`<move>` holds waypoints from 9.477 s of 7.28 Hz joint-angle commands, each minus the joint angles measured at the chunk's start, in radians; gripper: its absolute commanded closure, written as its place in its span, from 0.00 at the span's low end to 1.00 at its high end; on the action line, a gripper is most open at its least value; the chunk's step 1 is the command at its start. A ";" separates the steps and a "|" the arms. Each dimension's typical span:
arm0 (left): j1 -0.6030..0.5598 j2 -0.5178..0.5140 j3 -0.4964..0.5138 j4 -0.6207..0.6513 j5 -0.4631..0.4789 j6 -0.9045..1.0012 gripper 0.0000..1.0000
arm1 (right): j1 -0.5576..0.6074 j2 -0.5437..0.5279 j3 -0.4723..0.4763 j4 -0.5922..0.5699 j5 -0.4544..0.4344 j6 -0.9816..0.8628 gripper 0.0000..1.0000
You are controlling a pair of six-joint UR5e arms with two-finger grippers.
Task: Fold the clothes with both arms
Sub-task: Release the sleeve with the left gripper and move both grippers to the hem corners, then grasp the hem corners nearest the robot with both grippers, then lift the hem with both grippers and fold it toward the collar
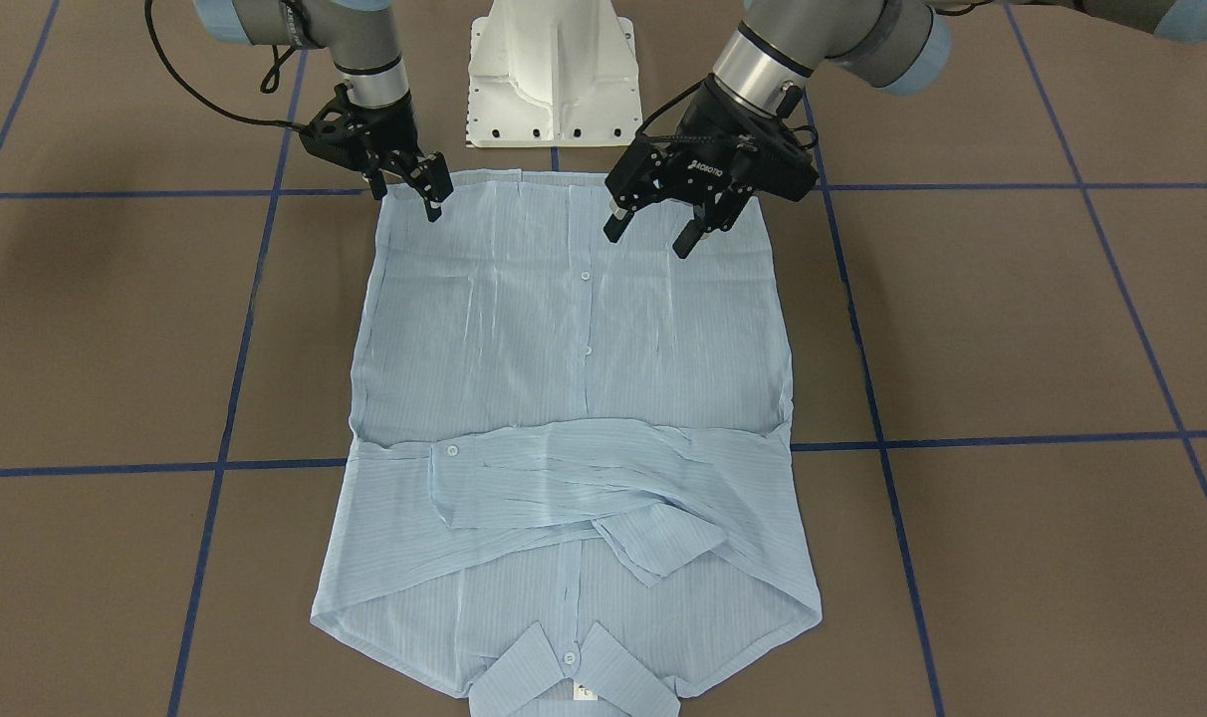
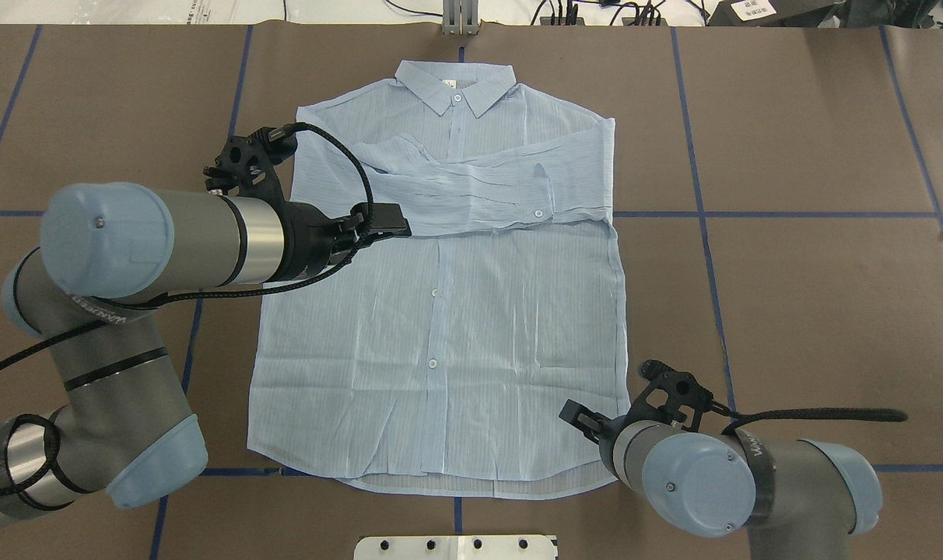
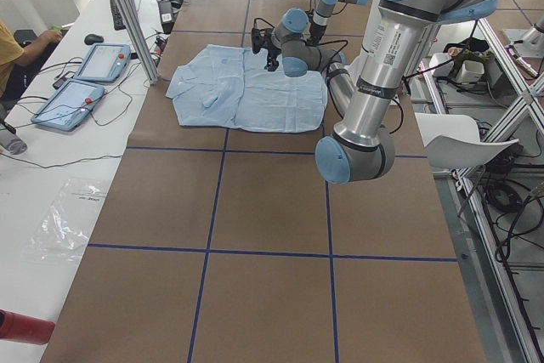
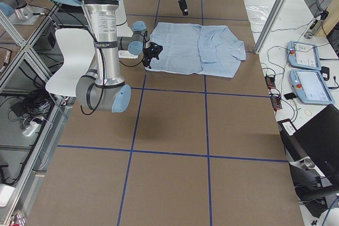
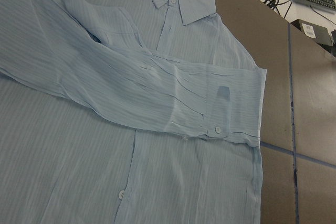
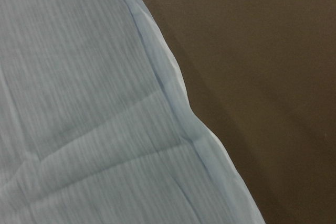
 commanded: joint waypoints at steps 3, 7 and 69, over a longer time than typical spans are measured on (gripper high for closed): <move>0.012 0.020 -0.002 0.002 0.067 0.000 0.00 | -0.055 -0.040 0.081 -0.125 -0.007 0.020 0.02; 0.012 0.023 0.008 0.002 0.083 0.002 0.00 | -0.092 -0.028 0.089 -0.188 -0.012 0.043 0.12; 0.237 0.285 -0.331 0.334 0.057 -0.123 1.00 | 0.010 0.016 0.343 -0.336 -0.067 0.034 1.00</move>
